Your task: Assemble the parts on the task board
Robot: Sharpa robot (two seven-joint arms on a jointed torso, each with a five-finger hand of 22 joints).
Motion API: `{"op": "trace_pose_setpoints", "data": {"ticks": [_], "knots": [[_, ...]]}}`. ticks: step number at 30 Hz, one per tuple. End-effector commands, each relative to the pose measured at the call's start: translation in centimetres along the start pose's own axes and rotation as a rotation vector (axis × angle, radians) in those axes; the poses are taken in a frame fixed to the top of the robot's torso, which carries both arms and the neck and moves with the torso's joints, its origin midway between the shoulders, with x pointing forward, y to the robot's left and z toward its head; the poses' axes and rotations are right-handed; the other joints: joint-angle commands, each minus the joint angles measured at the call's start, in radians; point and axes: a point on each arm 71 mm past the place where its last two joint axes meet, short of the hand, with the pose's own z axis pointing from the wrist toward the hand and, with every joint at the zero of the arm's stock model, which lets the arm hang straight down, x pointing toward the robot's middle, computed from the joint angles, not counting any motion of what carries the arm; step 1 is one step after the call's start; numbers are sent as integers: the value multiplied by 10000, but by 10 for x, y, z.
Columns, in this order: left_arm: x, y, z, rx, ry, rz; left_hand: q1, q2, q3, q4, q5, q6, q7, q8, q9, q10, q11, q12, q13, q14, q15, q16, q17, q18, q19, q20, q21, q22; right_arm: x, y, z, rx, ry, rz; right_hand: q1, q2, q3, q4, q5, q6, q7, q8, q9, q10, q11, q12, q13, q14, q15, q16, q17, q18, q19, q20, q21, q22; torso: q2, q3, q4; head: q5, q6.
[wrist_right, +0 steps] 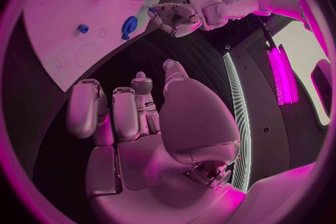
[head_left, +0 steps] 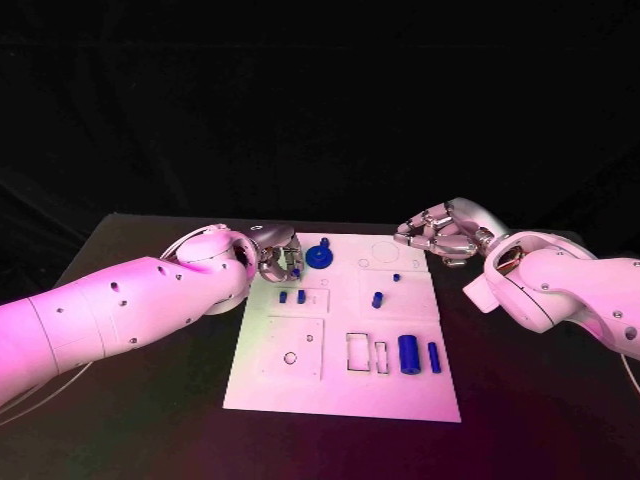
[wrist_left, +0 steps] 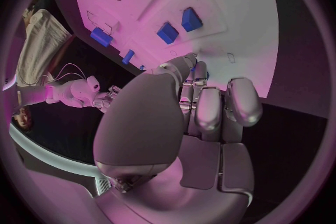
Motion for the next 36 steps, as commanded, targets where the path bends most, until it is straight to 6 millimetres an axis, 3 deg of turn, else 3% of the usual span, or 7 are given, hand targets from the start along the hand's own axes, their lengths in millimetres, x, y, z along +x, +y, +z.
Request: {"op": "trace_pose_setpoints", "data": {"ticks": [1, 36], "knots": [[2, 0, 2, -27, 282, 1, -81, 15, 4, -63, 34, 75, 18, -14, -2, 51, 8, -56, 9, 2, -55, 37, -11, -90, -4, -34, 26, -9, 2, 1, 0, -126, 129, -86, 7, 106, -59, 22, 57, 26, -74, 35, 6, 53, -30, 17, -3, 256, -79, -37, -17, 193, -70, -27, -35, 663, 0, -2, 8, -8, 4], [11, 0, 6, -70, 565, 140, -113, 22, 10, -73, 35, 88, 11, -54, -1, 77, 4, -114, 16, -33, -53, -11, -108, -92, -11, -31, 31, 1, 2, 1, 0, -132, 130, -86, 7, 106, -59, 22, 57, 26, -74, 35, 6, 53, -30, 17, -3, 256, -79, -37, -17, 193, -70, -27, -35, 663, 2, -6, 16, -15, -29]]}}
